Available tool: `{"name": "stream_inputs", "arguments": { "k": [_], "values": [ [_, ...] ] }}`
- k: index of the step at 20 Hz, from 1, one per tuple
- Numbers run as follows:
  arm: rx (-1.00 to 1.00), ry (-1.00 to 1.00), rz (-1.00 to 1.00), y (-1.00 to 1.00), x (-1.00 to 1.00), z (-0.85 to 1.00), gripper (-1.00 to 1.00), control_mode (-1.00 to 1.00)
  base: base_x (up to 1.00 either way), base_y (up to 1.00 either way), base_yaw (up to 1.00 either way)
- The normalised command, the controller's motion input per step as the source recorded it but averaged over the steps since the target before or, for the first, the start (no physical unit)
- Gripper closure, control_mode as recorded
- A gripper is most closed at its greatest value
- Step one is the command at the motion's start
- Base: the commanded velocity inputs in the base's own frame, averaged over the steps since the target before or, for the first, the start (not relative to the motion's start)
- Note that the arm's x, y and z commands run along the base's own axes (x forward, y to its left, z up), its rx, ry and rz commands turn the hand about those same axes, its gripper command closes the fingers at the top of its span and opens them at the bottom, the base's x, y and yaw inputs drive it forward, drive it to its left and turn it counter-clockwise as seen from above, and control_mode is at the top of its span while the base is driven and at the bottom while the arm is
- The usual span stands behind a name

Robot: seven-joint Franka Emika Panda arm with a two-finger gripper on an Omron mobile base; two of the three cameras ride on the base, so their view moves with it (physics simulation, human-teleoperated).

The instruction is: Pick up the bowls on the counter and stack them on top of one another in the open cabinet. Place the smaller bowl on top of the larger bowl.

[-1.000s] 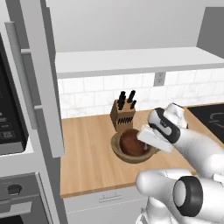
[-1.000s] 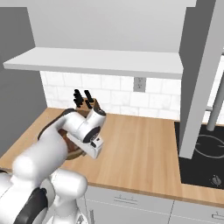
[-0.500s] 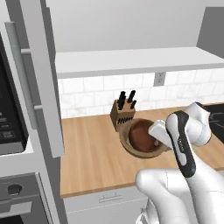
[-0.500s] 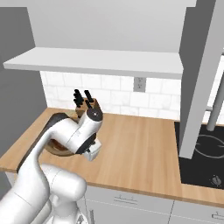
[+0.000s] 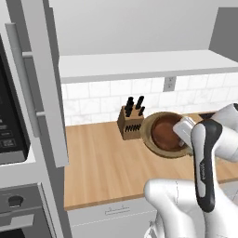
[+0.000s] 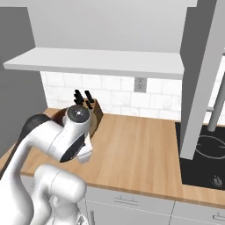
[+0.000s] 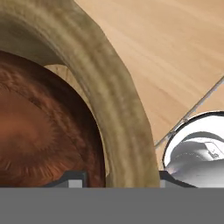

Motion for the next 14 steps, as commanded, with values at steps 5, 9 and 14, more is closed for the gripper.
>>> {"name": "stream_inputs", "arguments": {
  "k": [5,9,14],
  "values": [
    [0.00,0.00,-0.27,-0.21,-0.49,0.98,1.00,-1.00,0.00,0.00,0.00],
    [0.00,0.00,-0.34,-0.17,-0.36,1.00,1.00,-1.00,0.00,0.00,0.00],
    [0.00,-0.18,-0.25,-0.03,-0.09,0.90,1.00,-1.00,0.00,0.00,0.00]
  ]
}}
